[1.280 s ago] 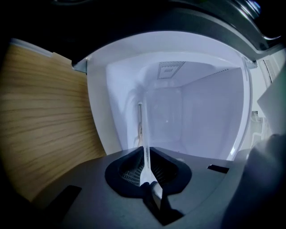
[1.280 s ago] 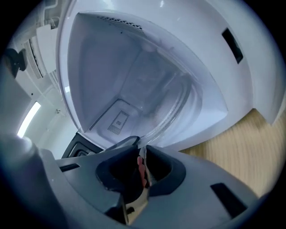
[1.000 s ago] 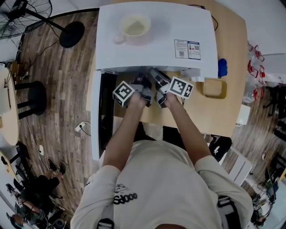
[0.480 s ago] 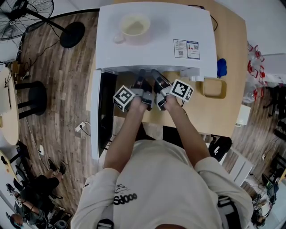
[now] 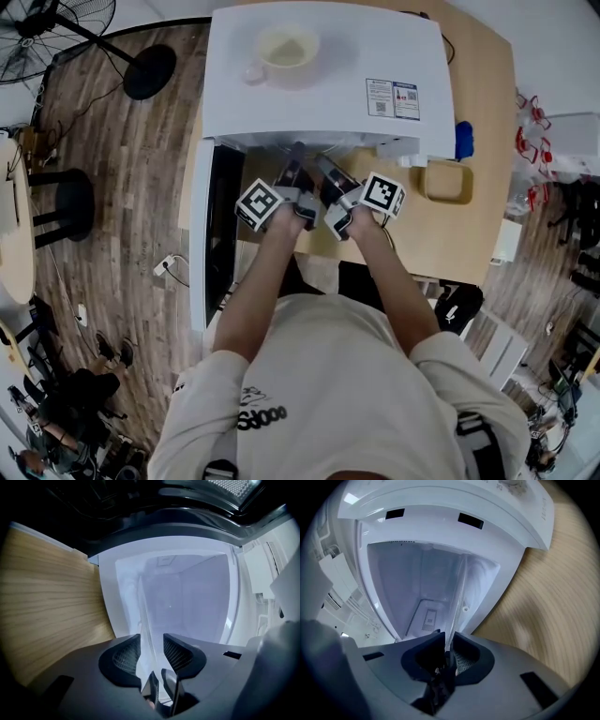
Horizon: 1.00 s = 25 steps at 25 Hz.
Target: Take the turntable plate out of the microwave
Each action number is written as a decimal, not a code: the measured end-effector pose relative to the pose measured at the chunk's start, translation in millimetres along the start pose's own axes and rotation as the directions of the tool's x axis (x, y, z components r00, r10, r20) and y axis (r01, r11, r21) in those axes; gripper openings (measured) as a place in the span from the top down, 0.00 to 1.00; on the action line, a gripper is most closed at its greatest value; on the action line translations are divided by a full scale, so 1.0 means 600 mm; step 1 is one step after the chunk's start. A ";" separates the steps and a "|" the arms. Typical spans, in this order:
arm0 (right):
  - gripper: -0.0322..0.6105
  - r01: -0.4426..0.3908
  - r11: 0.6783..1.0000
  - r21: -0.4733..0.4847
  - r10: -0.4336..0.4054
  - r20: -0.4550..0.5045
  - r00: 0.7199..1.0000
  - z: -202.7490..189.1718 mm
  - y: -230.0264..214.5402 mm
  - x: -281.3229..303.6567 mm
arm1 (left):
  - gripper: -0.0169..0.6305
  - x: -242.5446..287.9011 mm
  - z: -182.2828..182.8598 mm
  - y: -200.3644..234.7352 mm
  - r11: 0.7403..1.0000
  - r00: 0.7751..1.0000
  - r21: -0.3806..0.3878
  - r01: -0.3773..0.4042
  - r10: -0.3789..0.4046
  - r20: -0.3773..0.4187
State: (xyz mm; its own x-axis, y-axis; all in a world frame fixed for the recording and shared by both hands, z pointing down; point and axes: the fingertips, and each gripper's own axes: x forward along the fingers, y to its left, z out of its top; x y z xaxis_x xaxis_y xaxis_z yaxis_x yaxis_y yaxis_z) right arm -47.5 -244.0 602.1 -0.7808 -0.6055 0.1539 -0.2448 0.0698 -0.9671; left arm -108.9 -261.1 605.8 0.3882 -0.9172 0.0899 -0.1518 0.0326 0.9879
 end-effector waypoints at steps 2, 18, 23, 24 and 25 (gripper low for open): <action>0.88 -0.016 0.999 -0.027 0.016 -0.008 1.000 -0.004 0.004 -0.003 | 0.72 0.008 0.012 -0.004 1.000 1.000 0.010 0.019 -0.019 0.010; 0.88 0.050 0.998 -0.025 -0.050 0.002 0.999 -0.060 -0.010 -0.045 | 0.91 0.015 0.006 0.030 0.987 0.999 -0.162 0.011 -0.018 -0.039; 0.81 0.060 0.994 -0.088 -0.053 0.086 0.995 -0.057 -0.004 -0.044 | 0.92 -0.003 0.006 0.019 0.994 0.992 -0.096 -0.053 0.041 -0.118; 0.77 0.058 0.994 -0.088 -0.048 0.112 0.993 -0.051 -0.002 -0.044 | 0.92 -0.010 0.004 0.017 0.993 0.990 -0.102 -0.058 0.044 -0.130; 0.75 0.050 0.995 -0.084 -0.038 0.135 0.990 -0.045 0.001 -0.044 | 0.92 -0.018 -0.001 0.015 0.992 0.989 -0.114 -0.061 0.045 -0.138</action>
State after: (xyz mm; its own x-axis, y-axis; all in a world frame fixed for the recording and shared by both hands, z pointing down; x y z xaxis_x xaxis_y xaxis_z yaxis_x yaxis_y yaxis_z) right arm -42.2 -206.5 602.7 -0.6864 -0.7089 0.1622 -0.3308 0.1058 -0.9377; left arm -114.1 -250.5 613.8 0.5027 -0.8512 0.1511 -0.0708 0.1336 0.9885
